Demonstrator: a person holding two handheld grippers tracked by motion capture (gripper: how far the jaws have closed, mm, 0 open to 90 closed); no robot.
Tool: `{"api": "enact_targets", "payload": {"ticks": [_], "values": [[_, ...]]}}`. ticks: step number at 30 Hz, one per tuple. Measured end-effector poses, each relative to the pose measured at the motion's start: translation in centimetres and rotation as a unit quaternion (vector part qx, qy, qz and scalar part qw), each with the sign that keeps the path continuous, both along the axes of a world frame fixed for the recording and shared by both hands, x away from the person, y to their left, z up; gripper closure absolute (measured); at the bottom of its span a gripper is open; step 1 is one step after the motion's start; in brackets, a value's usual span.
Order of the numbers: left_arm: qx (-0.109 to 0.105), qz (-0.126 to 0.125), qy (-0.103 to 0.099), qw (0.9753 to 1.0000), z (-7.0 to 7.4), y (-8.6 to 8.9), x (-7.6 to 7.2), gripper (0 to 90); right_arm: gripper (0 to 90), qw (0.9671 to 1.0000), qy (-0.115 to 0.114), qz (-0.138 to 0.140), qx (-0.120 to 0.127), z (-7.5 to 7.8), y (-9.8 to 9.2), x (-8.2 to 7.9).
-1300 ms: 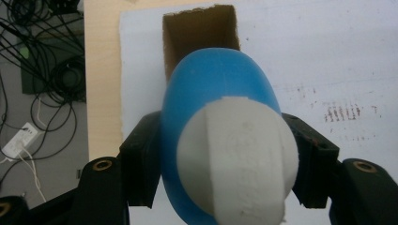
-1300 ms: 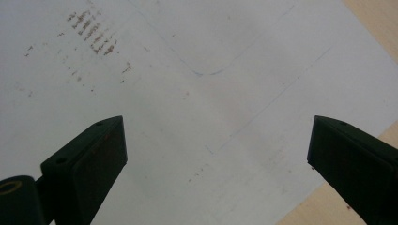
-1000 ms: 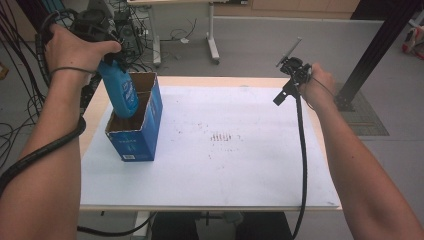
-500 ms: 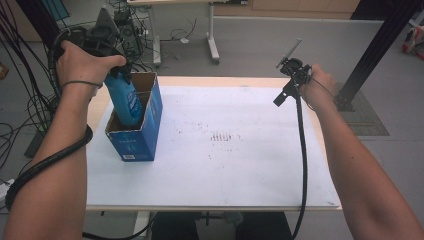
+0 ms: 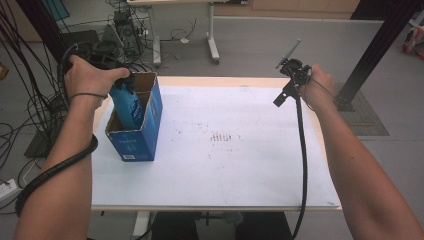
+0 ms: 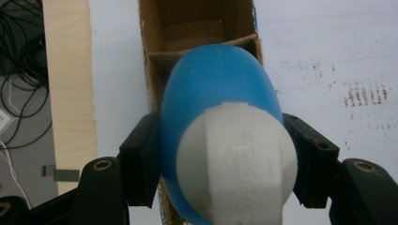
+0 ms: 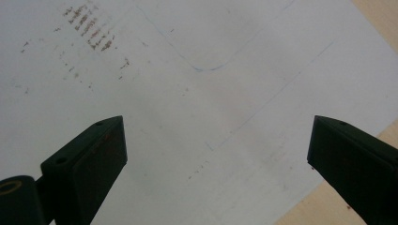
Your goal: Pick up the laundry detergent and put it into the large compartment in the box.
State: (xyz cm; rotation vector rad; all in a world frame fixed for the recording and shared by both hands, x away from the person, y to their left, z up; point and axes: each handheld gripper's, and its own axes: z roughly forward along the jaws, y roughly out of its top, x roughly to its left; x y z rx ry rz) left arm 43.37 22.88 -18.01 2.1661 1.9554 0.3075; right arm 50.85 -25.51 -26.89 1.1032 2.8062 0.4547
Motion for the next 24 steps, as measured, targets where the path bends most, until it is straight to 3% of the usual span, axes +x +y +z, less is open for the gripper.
{"api": "enact_targets", "payload": {"ticks": [11, 24], "values": [[-0.006, 0.000, 0.011, 0.9999, -2.2, 0.2, 0.1, 37.8, 4.7, 1.0000, 0.003, -0.003, -0.001, -0.2, -0.1, 0.0], [0.004, -0.001, 0.020, 0.9998, -4.2, 0.1, 0.2, 37.8, 4.7, 1.0000, 0.005, -0.003, -0.002, -0.5, -0.1, 0.0]]}}
